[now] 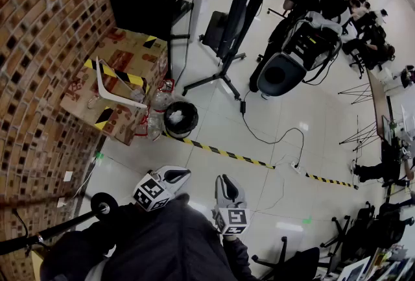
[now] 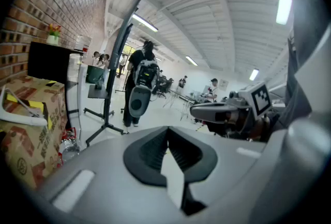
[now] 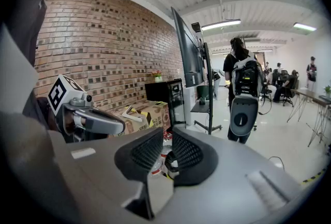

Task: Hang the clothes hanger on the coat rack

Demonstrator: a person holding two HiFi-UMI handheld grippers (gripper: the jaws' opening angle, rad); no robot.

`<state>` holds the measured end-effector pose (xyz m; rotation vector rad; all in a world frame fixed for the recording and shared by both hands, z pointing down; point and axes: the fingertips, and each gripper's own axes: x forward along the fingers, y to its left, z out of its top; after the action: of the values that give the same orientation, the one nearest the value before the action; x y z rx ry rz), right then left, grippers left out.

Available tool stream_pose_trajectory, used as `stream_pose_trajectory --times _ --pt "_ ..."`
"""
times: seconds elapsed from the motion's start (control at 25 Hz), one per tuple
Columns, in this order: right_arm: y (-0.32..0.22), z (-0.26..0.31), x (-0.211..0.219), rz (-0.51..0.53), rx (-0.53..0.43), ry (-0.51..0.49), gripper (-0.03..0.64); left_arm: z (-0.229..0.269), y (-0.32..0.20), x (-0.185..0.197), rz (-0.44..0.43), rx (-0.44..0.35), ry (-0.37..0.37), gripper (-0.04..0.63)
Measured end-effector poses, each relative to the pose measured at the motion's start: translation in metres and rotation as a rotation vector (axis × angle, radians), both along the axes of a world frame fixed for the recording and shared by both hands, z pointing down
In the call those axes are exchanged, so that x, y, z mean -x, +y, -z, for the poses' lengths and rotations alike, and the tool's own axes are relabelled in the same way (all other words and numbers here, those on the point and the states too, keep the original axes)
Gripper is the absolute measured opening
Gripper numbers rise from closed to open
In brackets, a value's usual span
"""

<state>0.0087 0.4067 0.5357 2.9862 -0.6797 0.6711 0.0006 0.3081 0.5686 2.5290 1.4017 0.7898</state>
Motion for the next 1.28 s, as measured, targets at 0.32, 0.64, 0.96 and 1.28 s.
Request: stream_pose_trajectory --times 0.32,0.64,0.96,1.28 --pt "-0.108 0.006 -0.071 0.155 0.028 0.013 0.064 0.012 -0.107 -0.070 0.154 0.017 0.044 0.000" --pt "-0.226 -0.024 -0.127 0.489 0.095 -0.035 0.097 0.012 -0.233 -0.082 0.481 0.016 0.071 0.003" --pt "-0.318 -0.052 -0.181 0.802 0.216 -0.046 0.124 -0.014 -0.292 -0.050 0.783 0.034 -0.051 0.089" --pt "-0.390 -0.045 -0.249 1.026 0.244 0.015 0.124 -0.052 -0.296 -0.113 0.976 0.218 -0.232 0.183"
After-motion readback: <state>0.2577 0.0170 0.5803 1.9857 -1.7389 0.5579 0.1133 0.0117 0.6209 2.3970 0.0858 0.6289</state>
